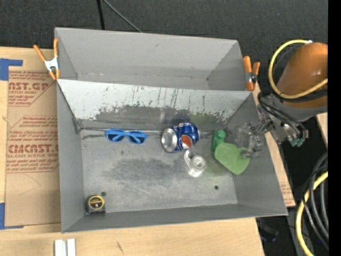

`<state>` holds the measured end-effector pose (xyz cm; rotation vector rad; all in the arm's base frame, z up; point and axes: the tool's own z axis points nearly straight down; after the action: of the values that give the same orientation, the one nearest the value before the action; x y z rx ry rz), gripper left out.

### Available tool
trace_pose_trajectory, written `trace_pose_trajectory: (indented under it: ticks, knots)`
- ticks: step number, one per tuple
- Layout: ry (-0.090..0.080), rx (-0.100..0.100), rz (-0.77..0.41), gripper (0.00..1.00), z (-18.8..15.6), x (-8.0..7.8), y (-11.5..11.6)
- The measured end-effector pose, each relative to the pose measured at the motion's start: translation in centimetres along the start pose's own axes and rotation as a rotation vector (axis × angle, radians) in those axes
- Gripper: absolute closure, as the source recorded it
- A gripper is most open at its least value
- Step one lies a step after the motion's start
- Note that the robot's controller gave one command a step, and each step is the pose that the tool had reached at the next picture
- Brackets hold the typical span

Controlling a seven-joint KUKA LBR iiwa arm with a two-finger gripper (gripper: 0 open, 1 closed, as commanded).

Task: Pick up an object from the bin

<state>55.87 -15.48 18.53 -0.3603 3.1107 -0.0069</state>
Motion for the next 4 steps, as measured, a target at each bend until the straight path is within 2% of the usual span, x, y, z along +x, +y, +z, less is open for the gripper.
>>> trace_pose_trajectory:
  ticks: [1, 2, 3, 4]
  knots:
    - [-0.002, 0.000, -0.053, 1.00, -10.0, -0.9, 1.0]
    - [0.011, -0.010, -0.310, 1.00, -1.6, 2.4, 2.0]
    - [0.010, -0.014, -0.715, 1.00, 6.8, 2.8, 6.2]
    - [0.008, -0.010, -0.725, 1.00, 8.0, 0.5, 1.3]
